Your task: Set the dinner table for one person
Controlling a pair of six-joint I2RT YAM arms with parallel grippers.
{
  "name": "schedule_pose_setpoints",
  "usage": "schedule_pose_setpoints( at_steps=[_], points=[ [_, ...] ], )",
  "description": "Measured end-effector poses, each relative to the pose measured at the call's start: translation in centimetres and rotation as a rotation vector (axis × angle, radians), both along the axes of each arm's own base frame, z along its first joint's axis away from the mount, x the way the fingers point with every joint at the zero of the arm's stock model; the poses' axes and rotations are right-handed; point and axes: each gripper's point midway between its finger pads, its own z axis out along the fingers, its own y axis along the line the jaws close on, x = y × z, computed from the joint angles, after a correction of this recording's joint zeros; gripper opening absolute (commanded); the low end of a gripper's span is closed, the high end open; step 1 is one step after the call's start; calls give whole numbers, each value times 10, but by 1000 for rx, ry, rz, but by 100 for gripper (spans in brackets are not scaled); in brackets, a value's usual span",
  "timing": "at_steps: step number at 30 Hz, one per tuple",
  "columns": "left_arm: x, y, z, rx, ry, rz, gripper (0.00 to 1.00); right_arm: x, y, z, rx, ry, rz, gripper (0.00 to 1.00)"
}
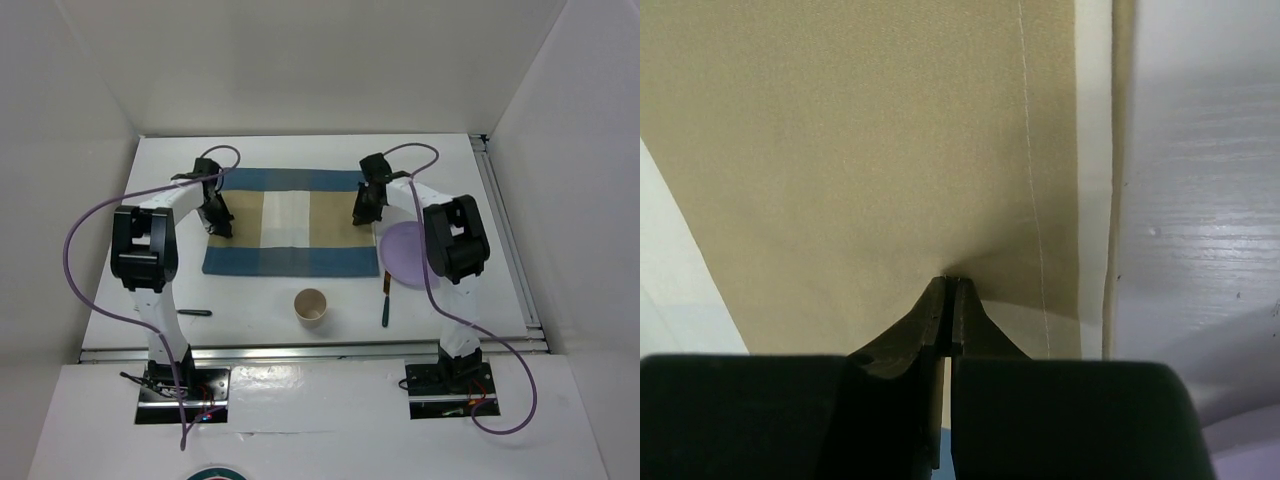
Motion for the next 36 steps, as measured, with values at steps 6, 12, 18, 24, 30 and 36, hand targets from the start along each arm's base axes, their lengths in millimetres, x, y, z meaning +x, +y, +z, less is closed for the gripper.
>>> schedule_pose_setpoints(
  at_steps=[6,12,18,24,30,36],
  points=[
    [-21,-17,-1,18,3,-40,0,-19,-12,0,-14,-12,-46,0],
    [-29,-27,-1,42,9,-54,0,-24,-20,1,-44,-7,-66,0],
    [-43,-27,3,64,64,-61,30,-30,-26,19,-75,3,-59,16],
    [-49,-34,53,81,-7,-93,73,-11,-37,129,-51,-233,-100,75],
    [-38,-41,135,60,-242,-124,84,-70,-134,186,-27,-366,-375,86],
    [-49,-54,154,45,-307,-159,100,-177,-187,75,-41,-41,-594,89]
  ],
)
